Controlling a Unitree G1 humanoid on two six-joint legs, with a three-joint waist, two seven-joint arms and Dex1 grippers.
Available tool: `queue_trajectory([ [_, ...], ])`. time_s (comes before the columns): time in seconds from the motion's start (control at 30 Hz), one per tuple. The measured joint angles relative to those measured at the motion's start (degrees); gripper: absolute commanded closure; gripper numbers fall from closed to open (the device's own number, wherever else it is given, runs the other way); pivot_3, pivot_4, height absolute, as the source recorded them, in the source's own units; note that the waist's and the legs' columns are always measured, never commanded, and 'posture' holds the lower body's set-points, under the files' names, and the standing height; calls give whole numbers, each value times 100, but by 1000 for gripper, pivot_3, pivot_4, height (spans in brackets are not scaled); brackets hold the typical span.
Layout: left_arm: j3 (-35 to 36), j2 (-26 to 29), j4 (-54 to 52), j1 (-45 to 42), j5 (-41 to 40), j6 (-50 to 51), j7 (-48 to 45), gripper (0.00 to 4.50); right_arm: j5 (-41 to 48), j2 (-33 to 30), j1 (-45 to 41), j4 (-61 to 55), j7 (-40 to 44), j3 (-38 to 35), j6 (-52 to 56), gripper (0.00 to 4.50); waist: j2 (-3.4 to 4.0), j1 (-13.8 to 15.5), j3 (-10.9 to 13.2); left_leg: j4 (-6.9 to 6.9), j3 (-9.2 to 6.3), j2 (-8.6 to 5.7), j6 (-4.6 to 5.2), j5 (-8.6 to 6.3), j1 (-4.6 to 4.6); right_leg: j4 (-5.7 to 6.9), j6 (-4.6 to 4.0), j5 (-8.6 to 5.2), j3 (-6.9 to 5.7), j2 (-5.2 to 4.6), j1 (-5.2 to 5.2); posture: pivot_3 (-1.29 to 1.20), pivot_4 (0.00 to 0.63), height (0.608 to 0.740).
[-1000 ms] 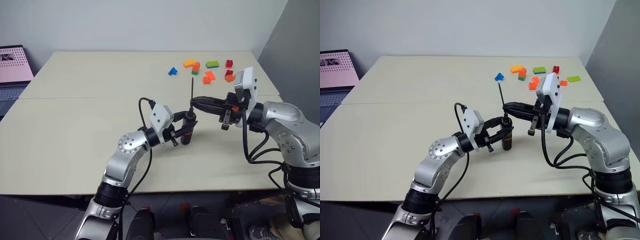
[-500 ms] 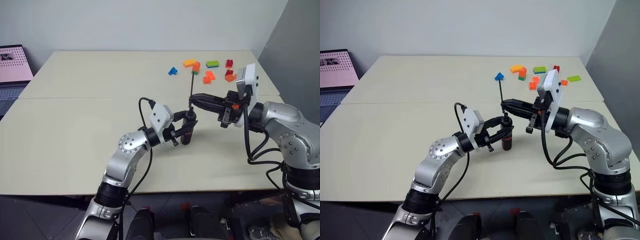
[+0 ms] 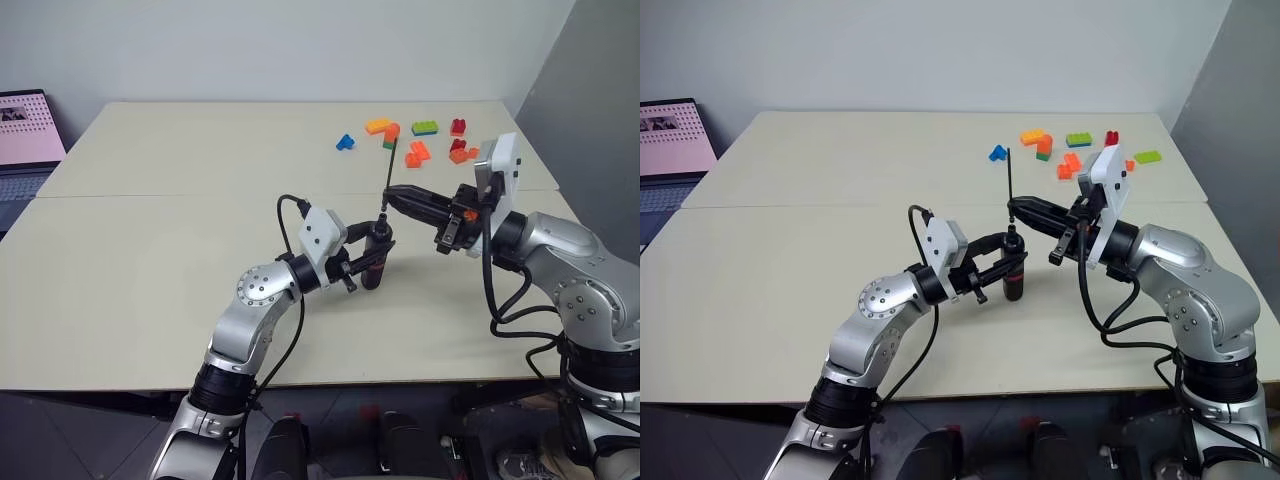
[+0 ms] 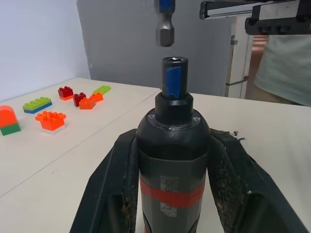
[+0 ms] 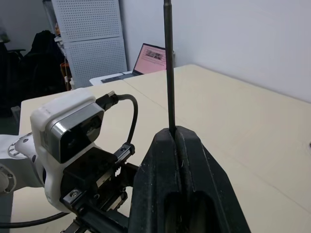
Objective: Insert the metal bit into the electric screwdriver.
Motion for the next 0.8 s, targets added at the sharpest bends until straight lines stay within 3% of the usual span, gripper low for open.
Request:
queue_trajectory([
  [0.8,0,16,0,0,-12,-7,-9,2884,-67,-22,191,-135,23,63,-55,4500,0,-1,0,-3,0,0,0,0,-1,-6,-2,-1,0,0,0,0,150,740],
])
